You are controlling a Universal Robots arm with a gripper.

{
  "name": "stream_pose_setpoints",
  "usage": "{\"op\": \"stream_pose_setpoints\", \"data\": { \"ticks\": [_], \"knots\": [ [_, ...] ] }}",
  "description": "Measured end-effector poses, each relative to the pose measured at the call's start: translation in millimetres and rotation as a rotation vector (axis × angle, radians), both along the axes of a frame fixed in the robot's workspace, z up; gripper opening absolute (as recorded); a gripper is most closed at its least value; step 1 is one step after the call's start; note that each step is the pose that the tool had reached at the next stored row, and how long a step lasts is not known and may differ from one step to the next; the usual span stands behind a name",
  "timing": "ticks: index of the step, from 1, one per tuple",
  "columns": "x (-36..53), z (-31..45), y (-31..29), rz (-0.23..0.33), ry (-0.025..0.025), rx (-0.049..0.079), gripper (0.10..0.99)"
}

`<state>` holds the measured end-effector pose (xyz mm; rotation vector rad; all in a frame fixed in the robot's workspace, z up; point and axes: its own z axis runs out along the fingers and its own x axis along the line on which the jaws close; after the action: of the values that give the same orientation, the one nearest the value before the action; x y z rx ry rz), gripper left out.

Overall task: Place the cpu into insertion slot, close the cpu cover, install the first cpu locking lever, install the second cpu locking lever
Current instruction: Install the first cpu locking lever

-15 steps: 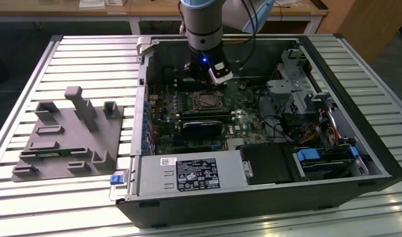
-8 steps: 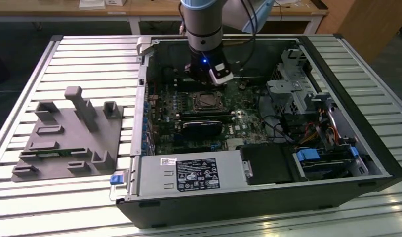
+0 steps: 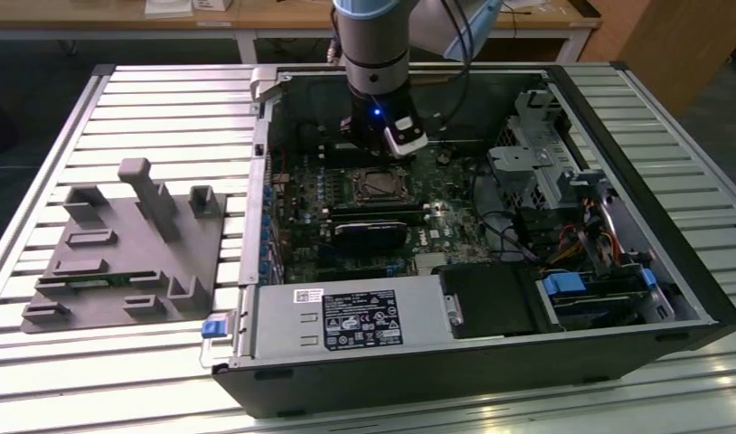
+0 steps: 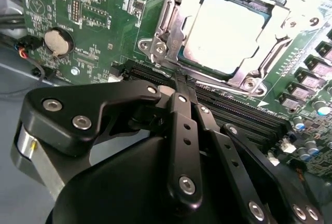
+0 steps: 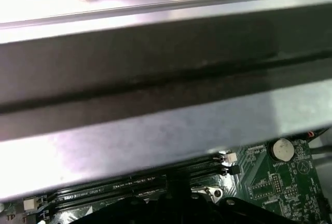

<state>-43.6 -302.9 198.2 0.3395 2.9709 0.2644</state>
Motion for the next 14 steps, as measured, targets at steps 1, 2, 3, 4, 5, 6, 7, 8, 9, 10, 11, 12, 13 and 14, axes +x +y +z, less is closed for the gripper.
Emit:
{"op": "stream_pose_setpoints", "data": {
  "ticks": [1, 2, 3, 4, 5, 6, 7, 8, 9, 10, 11, 12, 13, 14],
  "knots": [
    [0.0, -0.1, 0.2, -0.012, 0.0001, 0.0, 0.106],
    [0.0, -0.4, 0.9, -0.031, -0.0001, 0.0, 0.106],
    [0.0, -0.4, 1.8, -0.037, 0.0, 0.0, 0.106],
    [0.0, -0.4, 2.6, -0.041, 0.0, 0.0, 0.106],
    [0.0, -0.5, 3.6, -0.045, 0.0, 0.0, 0.106],
    [0.0, -0.6, 4.7, -0.048, 0.0, 0.0, 0.106],
    [0.0, -0.6, 5.5, -0.051, 0.0, 0.0, 0.106],
    [0.0, -0.7, 6.2, -0.054, -0.0001, 0.0, 0.106],
    [0.0, -0.7, 6.3, -0.057, -0.0001, 0.0, 0.106],
    [0.0, -0.9, 6.4, -0.062, -0.0001, 0.0, 0.106],
    [0.0, -1.3, 6.4, -0.068, -0.0001, -0.001, 0.106],
    [0.0, -1.5, 6.4, -0.075, -0.0001, -0.001, 0.106],
    [0.0, -1.8, 6.3, -0.082, 0.0, -0.002, 0.106],
    [0.0, -2.0, 6.3, -0.089, 0.0, -0.002, 0.106]
  ]
}}
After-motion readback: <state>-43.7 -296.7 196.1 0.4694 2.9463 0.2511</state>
